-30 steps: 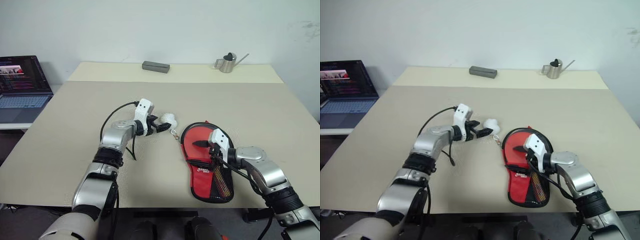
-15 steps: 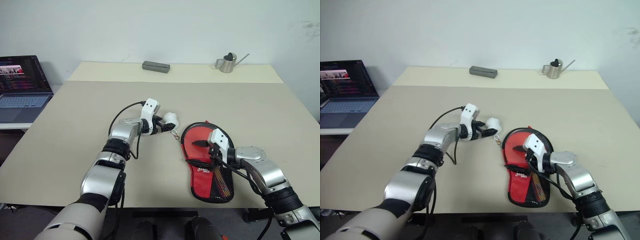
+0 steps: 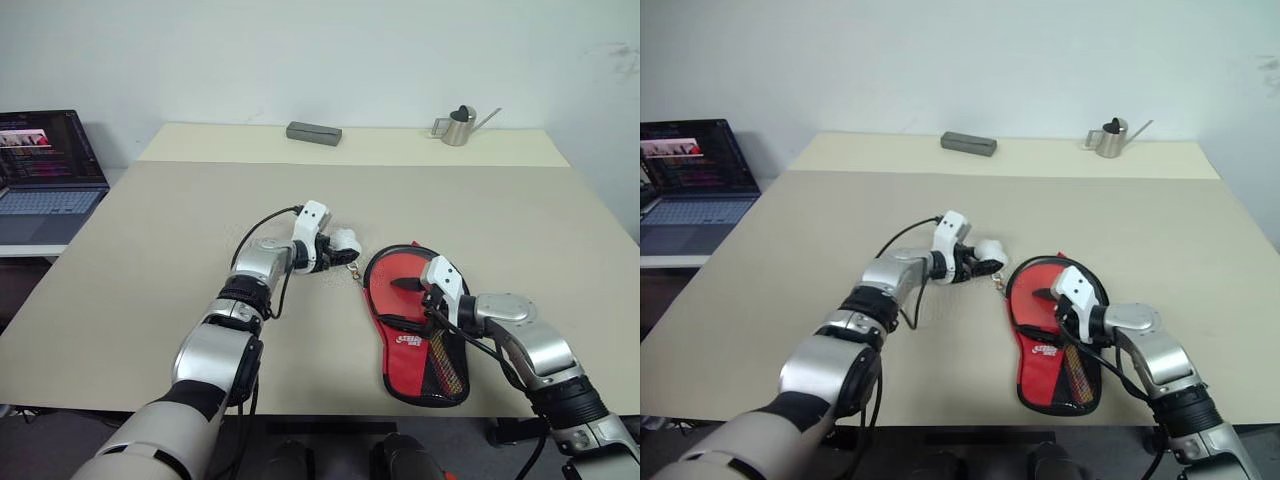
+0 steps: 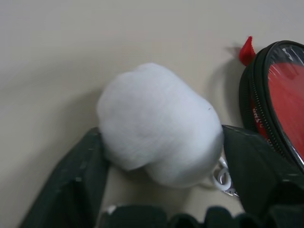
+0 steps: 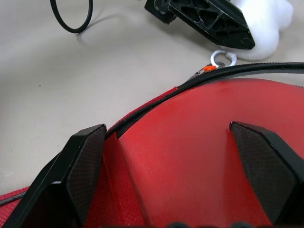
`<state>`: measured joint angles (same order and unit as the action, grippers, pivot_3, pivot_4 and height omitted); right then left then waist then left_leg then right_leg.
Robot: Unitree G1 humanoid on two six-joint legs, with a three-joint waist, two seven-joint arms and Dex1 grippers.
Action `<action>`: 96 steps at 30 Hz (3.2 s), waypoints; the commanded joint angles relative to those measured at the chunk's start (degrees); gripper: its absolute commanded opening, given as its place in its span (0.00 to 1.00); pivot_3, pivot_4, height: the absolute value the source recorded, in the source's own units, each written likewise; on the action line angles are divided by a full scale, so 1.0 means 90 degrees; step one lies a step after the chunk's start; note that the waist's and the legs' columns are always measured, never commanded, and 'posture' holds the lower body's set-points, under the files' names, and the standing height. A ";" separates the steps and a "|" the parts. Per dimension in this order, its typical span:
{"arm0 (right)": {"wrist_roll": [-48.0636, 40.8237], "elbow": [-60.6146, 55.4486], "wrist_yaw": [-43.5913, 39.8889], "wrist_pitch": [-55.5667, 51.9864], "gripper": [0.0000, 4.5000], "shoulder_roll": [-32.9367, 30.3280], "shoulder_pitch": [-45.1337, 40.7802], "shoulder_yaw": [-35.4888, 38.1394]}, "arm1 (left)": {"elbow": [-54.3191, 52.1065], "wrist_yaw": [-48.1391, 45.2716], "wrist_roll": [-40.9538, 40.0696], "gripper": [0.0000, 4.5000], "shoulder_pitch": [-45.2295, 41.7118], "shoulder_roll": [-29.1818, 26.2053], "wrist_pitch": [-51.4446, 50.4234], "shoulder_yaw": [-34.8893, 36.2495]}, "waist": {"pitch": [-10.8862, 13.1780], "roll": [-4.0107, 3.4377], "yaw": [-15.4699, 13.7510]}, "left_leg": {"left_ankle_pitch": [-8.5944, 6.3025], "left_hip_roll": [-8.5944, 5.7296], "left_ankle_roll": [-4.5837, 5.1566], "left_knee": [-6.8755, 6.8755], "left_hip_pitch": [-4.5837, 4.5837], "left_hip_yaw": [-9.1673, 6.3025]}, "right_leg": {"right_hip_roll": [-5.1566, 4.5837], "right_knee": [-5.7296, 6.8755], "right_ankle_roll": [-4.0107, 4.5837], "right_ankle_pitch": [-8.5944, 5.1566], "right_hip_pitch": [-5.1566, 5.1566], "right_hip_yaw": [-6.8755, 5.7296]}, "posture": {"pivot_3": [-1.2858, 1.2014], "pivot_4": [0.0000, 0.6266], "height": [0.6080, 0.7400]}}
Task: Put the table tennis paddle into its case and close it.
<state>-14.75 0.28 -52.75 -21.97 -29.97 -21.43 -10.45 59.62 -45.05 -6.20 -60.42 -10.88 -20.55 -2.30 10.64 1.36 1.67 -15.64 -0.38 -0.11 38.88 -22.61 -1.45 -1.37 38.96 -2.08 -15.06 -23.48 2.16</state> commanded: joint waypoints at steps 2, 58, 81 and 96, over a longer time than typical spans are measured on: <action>0.0013 -0.0101 0.0031 -0.0081 1.00 -0.0063 0.0057 0.0101 | 0.0054 -0.0008 -0.0005 0.39 -0.0122 0.0098 0.0126 0.0102 | 0.0000 0.0000 0.0000 | 0.0000 0.0000 0.0000 0.0000 0.0000 0.0000 | 0.0000 0.0000 0.0000 0.0000 0.0000 0.0000 | 0.52 0.24 1.00; 0.0489 0.0789 0.0188 -0.0329 1.00 0.0013 0.0403 -0.0268 | 0.1251 0.0116 0.1233 0.02 -0.1583 0.0232 0.1822 -0.0615 | -0.0014 0.0020 -0.0001 | 0.0000 -0.0002 0.0000 -0.0001 0.0031 0.0002 | 0.0003 -0.0001 -0.0006 0.0001 0.0030 0.0002 | 0.52 0.24 1.00; 0.0239 -0.0602 0.0621 -0.1137 1.00 -0.0044 0.1349 0.0040 | 0.1994 0.1665 0.2268 0.02 -0.1994 0.1156 0.2802 -0.0679 | -0.0023 0.0031 -0.0098 | -0.0006 -0.0005 -0.0005 -0.0008 0.0018 -0.0002 | 0.0001 -0.0023 -0.0016 -0.0005 0.0029 -0.0002 | 0.52 0.24 1.00; 0.0096 -0.1354 0.1084 -0.1572 1.00 0.0159 0.1720 -0.0088 | 0.2105 0.2308 0.2928 0.02 -0.2160 0.1466 0.3055 -0.0837 | -0.0026 0.0034 -0.0128 | -0.0007 -0.0004 -0.0006 -0.0010 0.0026 0.0004 | 0.0006 -0.0019 -0.0018 -0.0007 0.0029 0.0002 | 0.52 0.24 1.00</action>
<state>-14.57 -14.37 -42.61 -31.64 -28.80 -9.13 -6.51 79.69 -25.49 19.64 -76.93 1.95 5.16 -9.68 10.41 1.67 0.52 -15.70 -0.41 -0.16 38.79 -22.38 -1.42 -1.32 38.80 -2.24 -15.13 -23.21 2.17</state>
